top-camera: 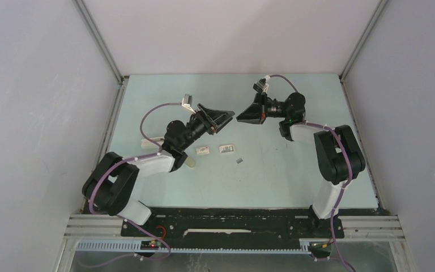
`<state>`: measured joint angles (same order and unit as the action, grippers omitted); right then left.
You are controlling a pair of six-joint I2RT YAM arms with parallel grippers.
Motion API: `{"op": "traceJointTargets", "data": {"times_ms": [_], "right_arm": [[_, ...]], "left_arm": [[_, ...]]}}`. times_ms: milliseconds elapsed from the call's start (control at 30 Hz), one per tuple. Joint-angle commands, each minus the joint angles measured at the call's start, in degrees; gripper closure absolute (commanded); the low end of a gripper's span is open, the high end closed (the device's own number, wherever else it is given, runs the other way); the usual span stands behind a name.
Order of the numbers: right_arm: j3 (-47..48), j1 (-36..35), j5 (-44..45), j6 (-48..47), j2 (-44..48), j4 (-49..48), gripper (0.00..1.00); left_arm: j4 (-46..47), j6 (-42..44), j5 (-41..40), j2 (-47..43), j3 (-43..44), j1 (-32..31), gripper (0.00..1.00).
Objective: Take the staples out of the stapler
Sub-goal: Pick up the staple from the center of the board.
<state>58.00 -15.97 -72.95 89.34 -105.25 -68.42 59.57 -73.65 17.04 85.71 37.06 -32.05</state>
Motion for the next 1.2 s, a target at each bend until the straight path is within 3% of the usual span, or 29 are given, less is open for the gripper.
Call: {"op": "traceJointTargets", "data": {"times_ms": [0,433,767,1167], "right_arm": [[-0.18,-0.23,0.35,0.96,-0.34,-2.86,1.0],[-0.17,-1.02,0.57,1.27,-0.83,-2.93,1.0],[-0.22,-0.98,0.97,2.34,-0.83,-4.0,1.0],[-0.24,-0.81,1.14,2.59,-1.5,-4.0,1.0]], "left_arm": [[8.7,-3.49,0.85,0.86,2.3,0.24,0.37],[11.72,-5.8,1.9,3.09,2.33,-0.1,0.51],[11.97,-6.4,2.39,4.31,2.21,-0.44,0.53],[14.12,-7.8,2.83,5.17,2.41,-0.48,0.66]]}}
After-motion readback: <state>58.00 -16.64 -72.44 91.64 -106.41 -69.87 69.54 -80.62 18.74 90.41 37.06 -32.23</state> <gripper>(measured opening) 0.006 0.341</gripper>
